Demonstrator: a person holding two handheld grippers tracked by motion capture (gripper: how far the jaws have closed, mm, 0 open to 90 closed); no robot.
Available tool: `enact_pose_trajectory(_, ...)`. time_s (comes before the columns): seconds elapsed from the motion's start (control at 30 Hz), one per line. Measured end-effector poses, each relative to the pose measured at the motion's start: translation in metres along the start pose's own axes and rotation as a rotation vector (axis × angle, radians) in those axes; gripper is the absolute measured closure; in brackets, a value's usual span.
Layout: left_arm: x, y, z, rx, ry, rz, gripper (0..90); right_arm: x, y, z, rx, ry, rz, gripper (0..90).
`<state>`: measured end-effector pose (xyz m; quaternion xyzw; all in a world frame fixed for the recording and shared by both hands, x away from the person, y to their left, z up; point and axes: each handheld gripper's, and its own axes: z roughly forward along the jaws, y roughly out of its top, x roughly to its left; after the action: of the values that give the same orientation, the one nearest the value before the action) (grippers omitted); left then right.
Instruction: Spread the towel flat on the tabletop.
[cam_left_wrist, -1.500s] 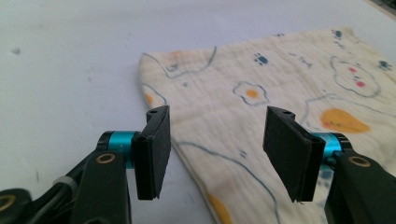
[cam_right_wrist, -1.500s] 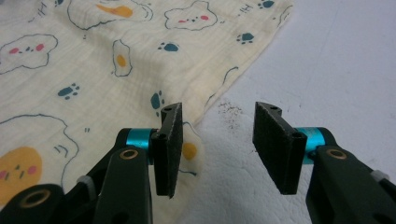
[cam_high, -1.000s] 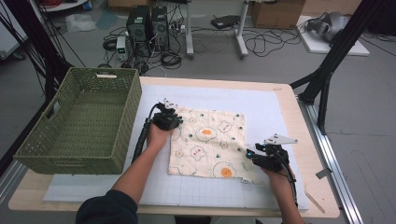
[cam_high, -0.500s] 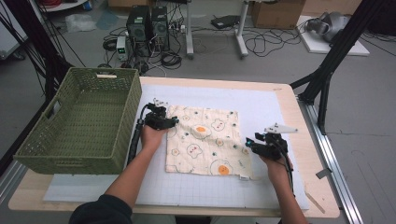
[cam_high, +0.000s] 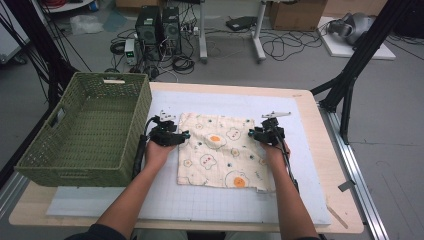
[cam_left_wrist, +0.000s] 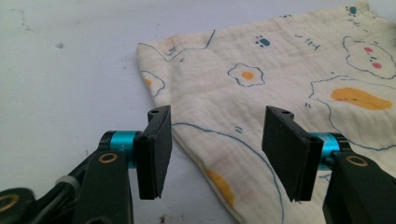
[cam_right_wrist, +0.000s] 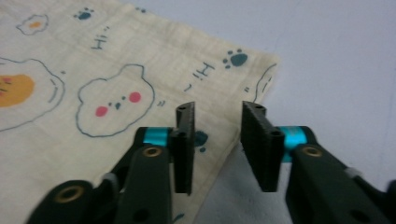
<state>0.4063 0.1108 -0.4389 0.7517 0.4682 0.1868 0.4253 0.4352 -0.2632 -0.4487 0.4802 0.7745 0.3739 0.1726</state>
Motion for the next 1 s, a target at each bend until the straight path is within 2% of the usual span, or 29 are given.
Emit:
enact_pose_trajectory(0.03,0.000,-0.001,-0.001,0.002,0.000,0.002,43.1,-0.002,0.000,0.000,-0.009,-0.005,-0.008,85.1)
enact_pose_trajectory(0.07,0.000,-0.003,-0.002,0.005,0.001,0.001,43.2,-0.003,0.001,0.000,-0.009,-0.013,-0.028,86.7)
enact_pose_trajectory(0.1,-0.001,-0.004,-0.003,0.008,-0.001,0.002,43.4,-0.004,0.002,0.000,-0.007,-0.056,-0.056,87.2)
enact_pose_trajectory(0.13,-0.002,-0.005,-0.004,0.024,-0.005,0.005,43.4,-0.006,0.003,0.000,-0.006,-0.104,-0.059,87.4)
enact_pose_trajectory(0.2,-0.004,-0.005,-0.004,0.039,-0.015,0.008,43.3,-0.012,0.003,-0.003,-0.020,-0.177,-0.025,87.0)
enact_pose_trajectory(0.23,-0.005,-0.005,-0.005,0.039,-0.017,0.016,43.3,-0.014,0.003,-0.004,-0.033,-0.197,-0.006,83.6)
enact_pose_trajectory(0.3,-0.008,-0.003,-0.005,0.030,-0.028,0.022,43.5,-0.015,0.003,-0.006,-0.040,-0.187,0.029,72.8)
enact_pose_trajectory(0.33,-0.010,-0.003,-0.004,0.029,-0.034,0.026,44.1,-0.014,0.003,-0.008,-0.036,-0.185,0.023,69.1)
enact_pose_trajectory(0.5,-0.014,-0.006,0.004,0.045,-0.048,0.039,49.8,-0.008,0.004,-0.026,-0.069,-0.144,0.010,61.7)
enact_pose_trajectory(0.57,-0.016,-0.006,0.007,0.031,-0.050,0.032,53.5,-0.005,0.002,-0.034,-0.073,-0.130,-0.006,60.2)
enact_pose_trajectory(0.6,-0.017,-0.006,0.010,0.032,-0.047,0.039,56.3,-0.003,-0.001,-0.038,-0.076,-0.122,-0.018,59.8)
enact_pose_trajectory(0.63,-0.019,-0.008,0.013,0.056,-0.047,0.059,59.1,-0.002,-0.004,-0.042,-0.079,-0.111,-0.020,58.9)
enact_pose_trajectory(0.67,-0.022,-0.008,0.014,0.056,-0.024,0.098,63.6,-0.001,-0.005,-0.045,-0.061,-0.091,-0.012,56.9)
enact_pose_trajectory(0.7,-0.023,-0.007,0.014,0.054,-0.015,0.108,67.9,0.000,-0.007,-0.048,-0.045,-0.072,-0.003,55.9)
enact_pose_trajectory(0.73,-0.023,-0.007,0.013,0.057,-0.026,0.102,77.3,0.002,-0.008,-0.052,-0.040,-0.057,0.000,56.1)
enact_pose_trajectory(0.77,-0.022,-0.007,0.013,0.059,-0.011,0.108,85.6,0.004,-0.011,-0.057,-0.064,-0.059,-0.014,56.8)
enact_pose_trajectory(0.8,-0.022,-0.007,0.013,0.058,0.006,0.108,86.4,0.007,-0.013,-0.061,-0.081,-0.065,-0.023,57.0)
enact_pose_trajectory(0.87,-0.020,-0.006,0.012,0.057,0.066,0.118,87.1,0.011,-0.018,-0.067,-0.082,-0.054,-0.038,57.2)
enact_pose_trajectory(0.93,-0.015,-0.006,0.011,0.053,0.103,0.090,87.0,0.015,-0.024,-0.073,-0.081,-0.044,-0.055,57.5)
enact_pose_trajectory(1.0,-0.012,-0.007,0.010,0.047,0.113,0.059,83.0,0.020,-0.030,-0.077,-0.089,-0.030,-0.052,57.5)
